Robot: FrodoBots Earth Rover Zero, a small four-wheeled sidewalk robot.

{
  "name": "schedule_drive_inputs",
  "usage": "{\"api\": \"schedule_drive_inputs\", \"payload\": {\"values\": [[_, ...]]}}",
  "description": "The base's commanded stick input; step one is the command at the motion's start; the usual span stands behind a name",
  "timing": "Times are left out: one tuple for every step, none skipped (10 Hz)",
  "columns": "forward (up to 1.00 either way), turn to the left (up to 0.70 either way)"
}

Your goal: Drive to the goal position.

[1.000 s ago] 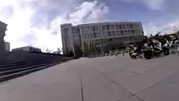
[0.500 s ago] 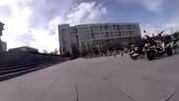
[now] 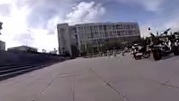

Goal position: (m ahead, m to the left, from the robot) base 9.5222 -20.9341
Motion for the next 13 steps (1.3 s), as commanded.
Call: {"api": "schedule_drive_inputs", "payload": {"values": [[1.00, 0.00], [1.00, 0.00], [1.00, -0.10], [1.00, -0.32], [1.00, 0.00], [1.00, 0.00], [1.00, 0.00], [1.00, 0.00], [1.00, 0.00], [1.00, 0.00], [1.00, -0.19], [1.00, -0.28], [1.00, -0.13]]}}
